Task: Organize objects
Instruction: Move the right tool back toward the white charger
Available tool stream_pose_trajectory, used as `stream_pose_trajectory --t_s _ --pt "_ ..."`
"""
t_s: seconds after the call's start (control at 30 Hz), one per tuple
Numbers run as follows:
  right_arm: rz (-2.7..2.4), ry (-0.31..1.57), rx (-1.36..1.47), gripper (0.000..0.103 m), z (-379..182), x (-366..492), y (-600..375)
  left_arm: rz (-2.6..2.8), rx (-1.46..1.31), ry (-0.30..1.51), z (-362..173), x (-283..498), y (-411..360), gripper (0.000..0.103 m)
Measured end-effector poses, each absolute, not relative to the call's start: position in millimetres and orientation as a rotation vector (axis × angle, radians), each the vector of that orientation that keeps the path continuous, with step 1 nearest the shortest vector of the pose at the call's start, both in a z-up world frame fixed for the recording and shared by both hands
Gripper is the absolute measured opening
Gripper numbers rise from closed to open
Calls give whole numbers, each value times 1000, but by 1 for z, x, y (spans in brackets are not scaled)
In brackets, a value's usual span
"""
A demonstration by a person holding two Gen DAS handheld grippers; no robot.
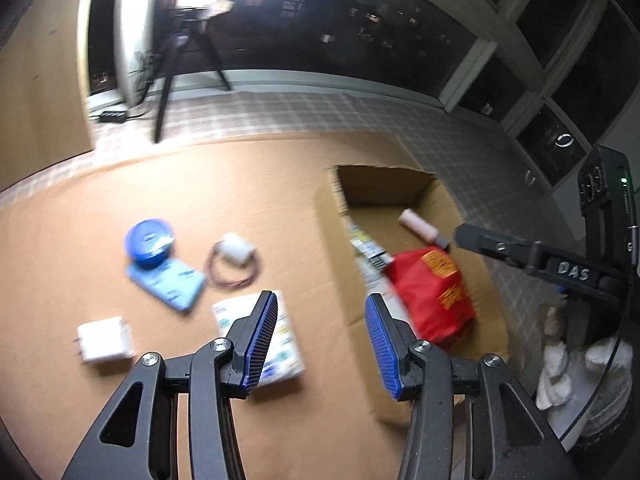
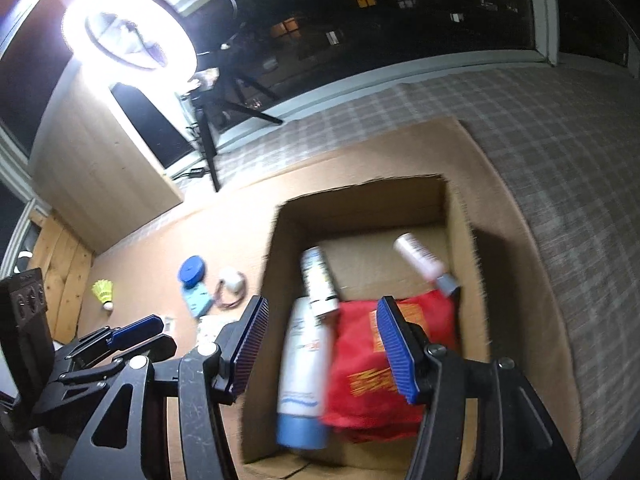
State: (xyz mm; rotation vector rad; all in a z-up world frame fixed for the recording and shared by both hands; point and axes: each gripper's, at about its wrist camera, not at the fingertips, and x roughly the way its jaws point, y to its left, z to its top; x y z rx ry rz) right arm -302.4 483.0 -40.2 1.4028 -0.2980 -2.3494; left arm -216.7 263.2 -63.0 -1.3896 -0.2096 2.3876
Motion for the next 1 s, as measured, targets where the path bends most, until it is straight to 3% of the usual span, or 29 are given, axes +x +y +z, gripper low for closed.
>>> stream_pose_trajectory --t_s 0.47,1.0 --pt "-2224 -302 1358 53 -34 -255 396 2490 -1468 -344 -80 -170 120 49" --pt "-2028 -278 1463 53 -65 -250 298 2469 -1516 -404 -111 -170 70 49"
